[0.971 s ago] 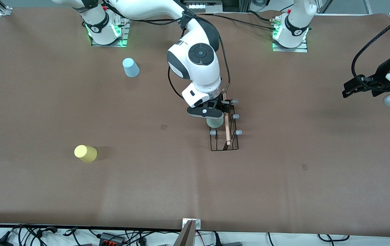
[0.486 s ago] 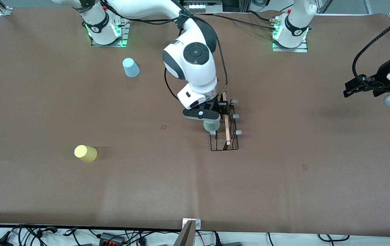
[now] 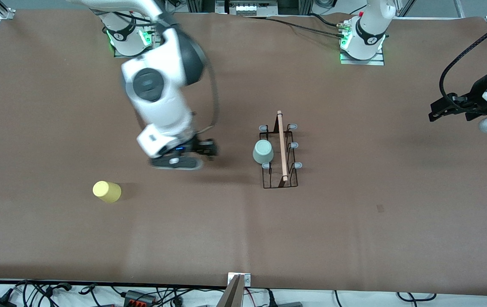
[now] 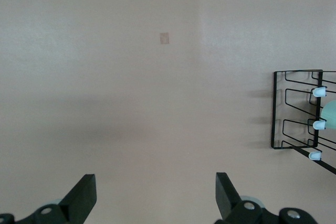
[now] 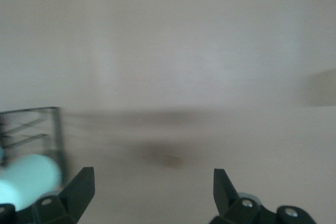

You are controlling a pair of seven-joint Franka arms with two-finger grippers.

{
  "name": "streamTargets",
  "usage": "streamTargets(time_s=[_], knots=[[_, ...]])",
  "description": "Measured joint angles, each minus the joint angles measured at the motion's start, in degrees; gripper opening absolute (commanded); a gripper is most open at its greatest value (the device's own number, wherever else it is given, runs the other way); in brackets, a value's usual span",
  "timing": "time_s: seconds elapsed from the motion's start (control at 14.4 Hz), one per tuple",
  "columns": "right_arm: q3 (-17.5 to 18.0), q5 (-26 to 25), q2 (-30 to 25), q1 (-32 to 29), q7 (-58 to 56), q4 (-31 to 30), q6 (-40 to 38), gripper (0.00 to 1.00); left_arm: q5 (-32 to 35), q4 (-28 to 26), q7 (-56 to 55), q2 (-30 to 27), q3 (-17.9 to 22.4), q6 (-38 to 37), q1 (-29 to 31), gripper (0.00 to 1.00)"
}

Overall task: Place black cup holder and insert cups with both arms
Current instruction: 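Move the right gripper to the yellow cup, then close the right gripper around the yellow cup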

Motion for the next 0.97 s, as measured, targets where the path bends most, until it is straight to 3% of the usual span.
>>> streamTargets(time_s=[0.28, 0.62, 0.97], knots=[[-0.22, -1.01, -2.28, -11.67, -15.15, -10.54, 6.76, 1.0, 0.0, -0.01, 0.04, 0.0, -0.11, 0.0, -0.01, 1.0], [-0.15, -1.03, -0.19, -24.45, -30.93, -15.69, 18.64, 1.0, 0.0, -0.02, 0.08, 0.0, -0.2, 0.0, -0.01, 1.0], [0.62, -1.03, 5.34, -26.71, -33.74, -16.32, 22.46, 1.0, 0.0, -0.02, 0.08, 0.0, -0.22, -0.64, -0.01, 1.0]])
